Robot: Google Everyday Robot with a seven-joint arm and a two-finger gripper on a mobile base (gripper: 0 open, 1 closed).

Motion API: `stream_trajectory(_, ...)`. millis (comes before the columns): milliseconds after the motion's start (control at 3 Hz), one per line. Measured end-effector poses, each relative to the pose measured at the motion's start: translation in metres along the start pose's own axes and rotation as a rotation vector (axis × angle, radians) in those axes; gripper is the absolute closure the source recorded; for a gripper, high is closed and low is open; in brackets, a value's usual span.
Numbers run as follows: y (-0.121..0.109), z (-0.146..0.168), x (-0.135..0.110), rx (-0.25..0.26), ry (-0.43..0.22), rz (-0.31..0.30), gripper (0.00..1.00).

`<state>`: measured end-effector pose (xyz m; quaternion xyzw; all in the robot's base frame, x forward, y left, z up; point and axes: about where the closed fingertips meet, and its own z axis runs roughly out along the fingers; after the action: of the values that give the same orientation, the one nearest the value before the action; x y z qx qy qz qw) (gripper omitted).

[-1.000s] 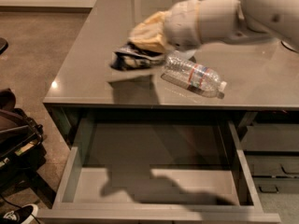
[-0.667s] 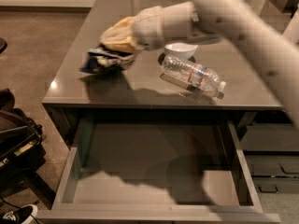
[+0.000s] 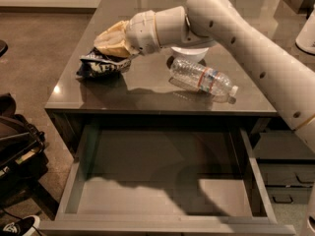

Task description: Pick blue chip bag from top drawer and place on counter

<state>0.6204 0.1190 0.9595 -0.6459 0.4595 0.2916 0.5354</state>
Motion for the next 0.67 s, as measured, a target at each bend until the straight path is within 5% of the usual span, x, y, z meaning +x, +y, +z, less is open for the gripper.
stream_trajectory(667, 0.0000, 0.0000, 0.0000, 0.000, 0.000, 0.000, 0.12)
